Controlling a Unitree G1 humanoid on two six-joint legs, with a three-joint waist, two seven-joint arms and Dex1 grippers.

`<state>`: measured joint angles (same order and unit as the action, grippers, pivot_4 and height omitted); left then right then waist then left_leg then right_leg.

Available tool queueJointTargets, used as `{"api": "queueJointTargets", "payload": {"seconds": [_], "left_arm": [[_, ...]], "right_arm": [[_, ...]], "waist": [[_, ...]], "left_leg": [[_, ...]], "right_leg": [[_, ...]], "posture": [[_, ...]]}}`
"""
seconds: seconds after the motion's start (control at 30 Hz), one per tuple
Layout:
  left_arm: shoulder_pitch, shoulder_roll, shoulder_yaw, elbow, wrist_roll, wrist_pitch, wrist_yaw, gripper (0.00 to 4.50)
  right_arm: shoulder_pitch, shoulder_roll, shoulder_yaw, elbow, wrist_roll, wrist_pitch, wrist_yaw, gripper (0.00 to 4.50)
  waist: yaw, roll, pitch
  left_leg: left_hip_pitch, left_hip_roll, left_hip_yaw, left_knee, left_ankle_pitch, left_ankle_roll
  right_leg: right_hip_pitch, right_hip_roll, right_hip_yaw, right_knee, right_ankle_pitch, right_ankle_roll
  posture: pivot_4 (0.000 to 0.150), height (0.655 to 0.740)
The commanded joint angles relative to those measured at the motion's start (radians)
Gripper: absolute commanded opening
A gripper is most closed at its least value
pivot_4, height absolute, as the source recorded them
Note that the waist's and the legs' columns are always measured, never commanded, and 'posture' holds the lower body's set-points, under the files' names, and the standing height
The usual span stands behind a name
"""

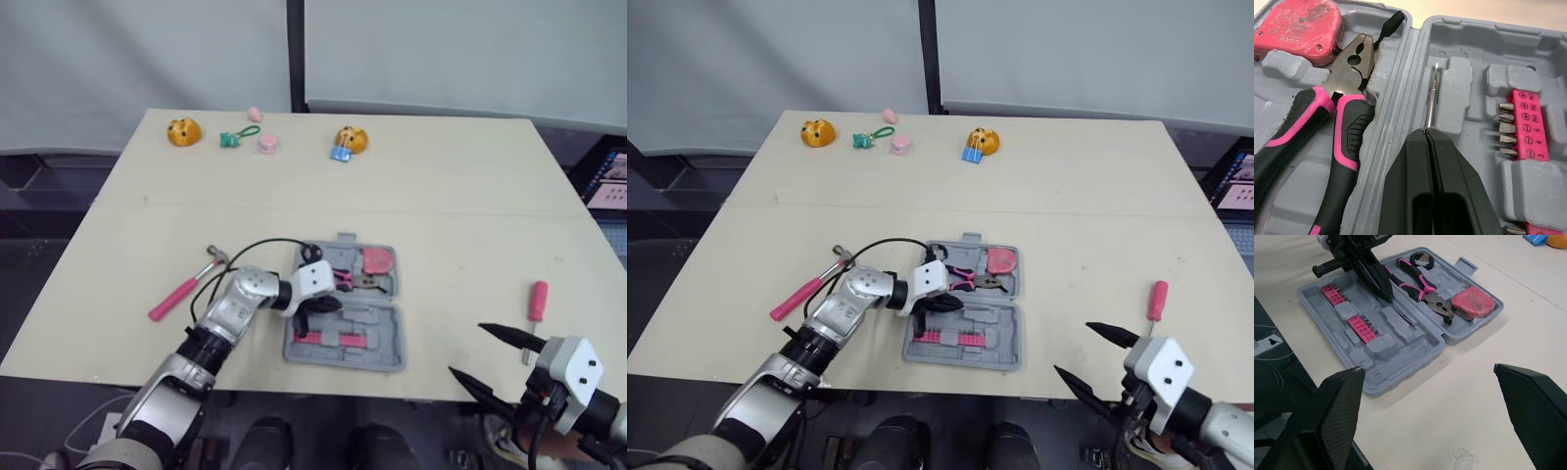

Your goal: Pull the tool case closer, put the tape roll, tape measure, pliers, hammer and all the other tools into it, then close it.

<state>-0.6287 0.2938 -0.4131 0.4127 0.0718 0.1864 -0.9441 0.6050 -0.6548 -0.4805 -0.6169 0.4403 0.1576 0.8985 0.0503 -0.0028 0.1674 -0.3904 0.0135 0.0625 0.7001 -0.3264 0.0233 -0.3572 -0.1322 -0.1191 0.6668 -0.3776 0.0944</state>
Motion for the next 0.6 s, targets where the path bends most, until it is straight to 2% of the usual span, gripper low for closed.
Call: {"api": "queueJointTargets", "payload": {"seconds": [0.03,0.2,0.3,0.43,0.6], "left_arm": [[0.041,0.012,-0.052,0.09,0.063,0.022,0.006,0.05],[0.035,0.004,-0.044,0.104,0.057,0.018,0.009,0.05],[0.034,-0.011,0.008,0.063,-0.006,0.052,-0.005,0.05],[0.044,0.003,0.119,-0.101,-0.14,0.17,-0.047,0.05],[0.043,0.131,0.27,-0.38,-0.326,0.363,-0.128,0.05]], "right_arm": [[-0.004,-0.012,-0.035,-0.012,0.013,0.002,-0.001,4.5],[-0.015,-0.015,-0.031,-0.007,0.011,0.002,-0.002,4.5],[-0.022,-0.015,-0.025,-0.003,0.009,0.0,-0.002,4.5],[-0.036,-0.015,-0.021,0.003,0.007,-0.002,-0.001,4.5],[-0.09,-0.027,-0.005,0.005,0.021,0.012,-0.006,4.5]], "waist": [[0.0,0.0,0.0],[0.001,0.0,-0.002],[0.002,0.0,-0.003],[-0.001,0.0,-0.001],[-0.014,-0.001,0.005]], "left_leg": [[0.0,0.0,0.0,0.0,0.0,0.0],[0.0,0.0,0.0,0.0,0.0,0.0],[0.0,0.0,0.0,0.0,0.0,0.0],[-0.001,0.0,0.0,0.0,0.0,0.0],[-0.003,0.001,-0.001,0.0,0.001,-0.001]], "right_leg": [[0.0,0.0,0.0,0.0,0.0,0.0],[0.001,0.0,0.0,0.0,0.0,0.0],[0.001,0.0,0.0,-0.001,0.0,0.0],[0.0,0.0,0.0,-0.001,0.0,0.0],[-0.002,0.001,-0.001,0.0,0.0,0.0]], "posture": [[0.15,0.6677],[0.15,0.6677],[0.15,0.6677],[0.15,0.6677],[0.15,0.6677]]}}
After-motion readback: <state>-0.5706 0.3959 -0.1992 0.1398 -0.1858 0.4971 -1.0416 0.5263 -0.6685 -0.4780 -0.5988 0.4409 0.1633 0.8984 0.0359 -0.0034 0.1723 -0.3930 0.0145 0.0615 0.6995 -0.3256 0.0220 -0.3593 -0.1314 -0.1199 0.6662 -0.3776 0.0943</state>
